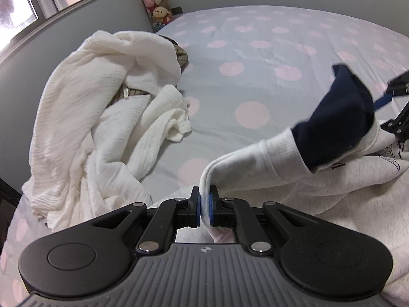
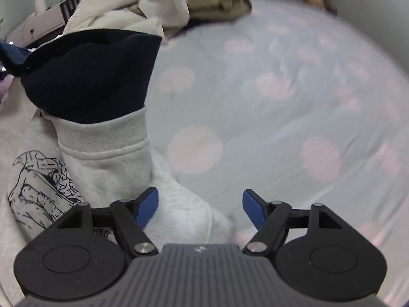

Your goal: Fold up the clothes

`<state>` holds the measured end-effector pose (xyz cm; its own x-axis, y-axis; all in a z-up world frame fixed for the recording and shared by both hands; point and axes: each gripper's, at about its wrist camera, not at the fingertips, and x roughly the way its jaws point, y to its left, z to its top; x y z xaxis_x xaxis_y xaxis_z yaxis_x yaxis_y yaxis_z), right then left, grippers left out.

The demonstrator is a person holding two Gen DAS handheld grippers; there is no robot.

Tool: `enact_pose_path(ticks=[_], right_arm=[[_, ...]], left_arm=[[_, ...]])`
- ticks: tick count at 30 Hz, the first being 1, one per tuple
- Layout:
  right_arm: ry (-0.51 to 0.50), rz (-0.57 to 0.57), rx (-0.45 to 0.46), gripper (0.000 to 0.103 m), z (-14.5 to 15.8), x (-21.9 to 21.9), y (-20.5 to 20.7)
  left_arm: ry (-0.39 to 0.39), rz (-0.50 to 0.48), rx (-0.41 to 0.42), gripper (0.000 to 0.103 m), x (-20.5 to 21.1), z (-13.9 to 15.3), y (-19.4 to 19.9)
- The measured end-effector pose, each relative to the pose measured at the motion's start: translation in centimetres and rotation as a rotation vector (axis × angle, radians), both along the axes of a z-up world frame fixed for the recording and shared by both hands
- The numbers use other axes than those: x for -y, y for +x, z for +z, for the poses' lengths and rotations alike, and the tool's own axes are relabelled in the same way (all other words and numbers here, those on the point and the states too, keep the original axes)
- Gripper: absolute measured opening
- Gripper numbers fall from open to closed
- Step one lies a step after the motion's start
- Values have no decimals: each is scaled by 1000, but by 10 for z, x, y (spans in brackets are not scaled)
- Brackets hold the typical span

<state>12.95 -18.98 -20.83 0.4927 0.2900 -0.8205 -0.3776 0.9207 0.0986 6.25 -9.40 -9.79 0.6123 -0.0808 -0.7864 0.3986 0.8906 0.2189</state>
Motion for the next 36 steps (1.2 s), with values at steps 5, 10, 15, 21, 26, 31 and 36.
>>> enact_pose_path(ticks=[5, 10, 15, 21, 26, 31, 36], right_arm=[[118, -65, -96, 73, -20, 8, 4], [124, -132, -27, 39, -13, 0, -21], [31, -242, 183, 15, 28, -14, -71], [-59, -462, 451, 0, 97, -1, -129], [-55, -487, 475, 2, 135, 21, -152], [-61, -438, 336, 21, 105, 9, -140], [-60, -391, 185, 65, 65, -6, -124]], left_arm=[[-1, -12, -3, 4, 5, -4, -5], [-19, -18, 10, 4, 10, -4, -14], [-58, -21, 75, 4, 9, 10, -22], [-128, -66, 171, 4, 15, 37, -34], [-142, -112, 198, 4, 22, 43, -49], [-170, -124, 207, 4, 16, 47, -62], [-170, -141, 206, 4, 11, 47, -72]])
